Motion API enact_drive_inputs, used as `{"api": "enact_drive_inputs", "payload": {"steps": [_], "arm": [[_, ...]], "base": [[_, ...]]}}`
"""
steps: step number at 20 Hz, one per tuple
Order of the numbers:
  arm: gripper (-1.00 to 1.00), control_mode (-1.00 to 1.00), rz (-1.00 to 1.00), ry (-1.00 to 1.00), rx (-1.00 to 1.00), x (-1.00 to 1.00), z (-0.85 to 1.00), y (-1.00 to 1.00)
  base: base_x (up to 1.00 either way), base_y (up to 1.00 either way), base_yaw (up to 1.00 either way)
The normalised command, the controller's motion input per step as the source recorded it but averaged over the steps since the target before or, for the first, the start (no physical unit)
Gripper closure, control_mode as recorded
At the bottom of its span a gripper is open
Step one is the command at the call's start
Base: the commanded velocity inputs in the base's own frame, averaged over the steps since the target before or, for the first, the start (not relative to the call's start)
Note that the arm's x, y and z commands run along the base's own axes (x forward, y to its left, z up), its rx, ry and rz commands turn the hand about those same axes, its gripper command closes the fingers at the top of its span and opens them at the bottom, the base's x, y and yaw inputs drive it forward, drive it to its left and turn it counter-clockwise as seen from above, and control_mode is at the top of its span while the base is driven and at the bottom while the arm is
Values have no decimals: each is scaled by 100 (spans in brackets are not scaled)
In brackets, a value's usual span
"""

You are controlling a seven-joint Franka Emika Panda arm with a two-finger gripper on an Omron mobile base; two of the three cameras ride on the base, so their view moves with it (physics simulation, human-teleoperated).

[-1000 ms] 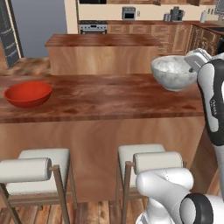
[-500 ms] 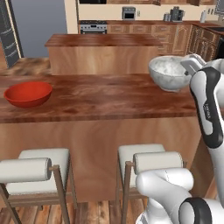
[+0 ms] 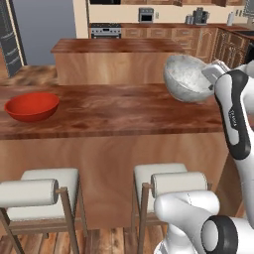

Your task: Pick up the bowls from the cabinet and place each bowl in front of a stool on the dining counter.

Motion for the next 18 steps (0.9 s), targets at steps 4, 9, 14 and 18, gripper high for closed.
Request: {"api": "enact_drive_inputs", "payload": {"steps": [4, 9, 14, 18], "arm": [[100, -100, 0, 27, 0, 0, -1, 0], [100, -100, 0, 22, 0, 0, 0, 0], [100, -100, 0, 11, 0, 0, 0, 0], [100, -100, 0, 2, 0, 0, 0, -5]], "base": [[0, 0, 0], [0, 0, 0], [0, 0, 0], [0, 0, 0]]}}
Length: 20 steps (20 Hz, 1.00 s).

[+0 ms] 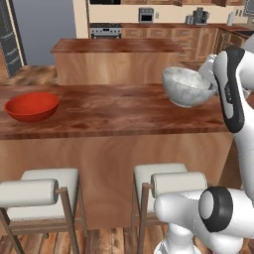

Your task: Pick up the bowls from the cabinet and place each bowl in front of a stool on the dining counter.

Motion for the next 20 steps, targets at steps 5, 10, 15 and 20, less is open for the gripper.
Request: {"api": "enact_drive_inputs", "payload": {"steps": [5, 10, 15, 20], "arm": [[100, -100, 0, 0, 0, 5, -12, -3], [100, -100, 0, 2, -1, 24, -38, 0], [100, -100, 0, 7, -5, 44, -42, 0], [100, -100, -2, 22, -5, 27, -5, -10]], "base": [[0, 0, 0], [0, 0, 0], [0, 0, 0], [0, 0, 0]]}}
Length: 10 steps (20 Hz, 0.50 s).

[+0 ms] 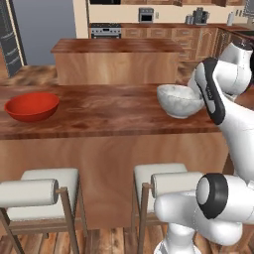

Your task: Pick up the bowls from the cabinet and place each bowl in front of a stool on the dining counter.

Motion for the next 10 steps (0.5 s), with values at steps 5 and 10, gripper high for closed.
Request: {"api": "enact_drive_inputs", "payload": {"steps": [5, 10], "arm": [[100, -100, -6, 25, -5, 24, 0, -27], [100, -100, -8, 23, -4, 28, 0, -34]], "base": [[0, 0, 0], [0, 0, 0]]}}
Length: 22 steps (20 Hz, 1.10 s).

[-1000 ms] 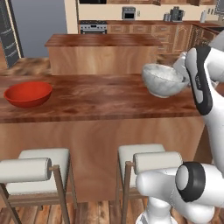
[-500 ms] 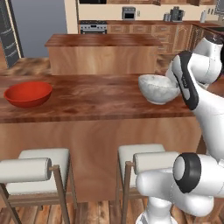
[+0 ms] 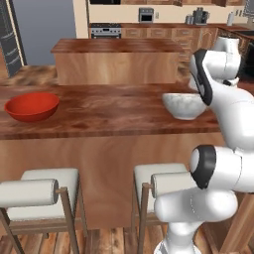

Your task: Pick up the bowls from the cabinet and place each bowl in front of a stool on the dining counter.

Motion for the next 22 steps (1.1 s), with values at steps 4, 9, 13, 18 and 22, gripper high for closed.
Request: {"api": "enact_drive_inputs", "payload": {"steps": [4, 9, 13, 18, 22], "arm": [[100, -100, -8, 14, -3, 39, 0, -27], [100, -100, -10, 1, -8, 52, -12, -1], [100, -100, -14, -5, -12, 50, -24, 0], [100, -100, -13, -15, -11, 22, -38, 0], [100, -100, -10, -25, -7, -1, -46, 0]], "base": [[0, 0, 0], [0, 0, 0], [0, 0, 0], [0, 0, 0], [0, 0, 0]]}}
